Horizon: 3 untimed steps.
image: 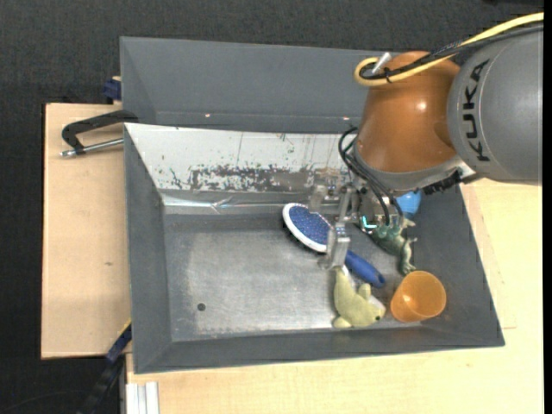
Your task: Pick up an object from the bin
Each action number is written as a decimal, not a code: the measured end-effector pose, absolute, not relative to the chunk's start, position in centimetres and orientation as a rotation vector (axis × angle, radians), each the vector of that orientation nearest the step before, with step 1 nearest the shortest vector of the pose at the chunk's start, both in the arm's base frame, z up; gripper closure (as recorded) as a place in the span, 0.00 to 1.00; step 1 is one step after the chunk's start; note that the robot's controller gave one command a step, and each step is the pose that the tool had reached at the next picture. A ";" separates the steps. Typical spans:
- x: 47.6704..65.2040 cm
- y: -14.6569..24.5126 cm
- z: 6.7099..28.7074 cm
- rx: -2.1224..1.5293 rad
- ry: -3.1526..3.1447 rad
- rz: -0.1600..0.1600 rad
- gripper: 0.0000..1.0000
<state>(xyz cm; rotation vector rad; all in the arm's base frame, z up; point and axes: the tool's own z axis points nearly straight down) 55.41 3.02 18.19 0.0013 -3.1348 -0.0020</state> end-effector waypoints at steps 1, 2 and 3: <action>56.9 1.8 7.3 -0.079 -3.155 -0.006 0.00; 56.8 1.8 7.5 -0.079 -3.152 -0.006 1.00; 58.6 0.7 21.1 -0.062 -3.155 -0.002 1.00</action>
Offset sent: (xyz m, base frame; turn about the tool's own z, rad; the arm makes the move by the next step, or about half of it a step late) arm 0.0102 -0.0141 -0.1119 0.0512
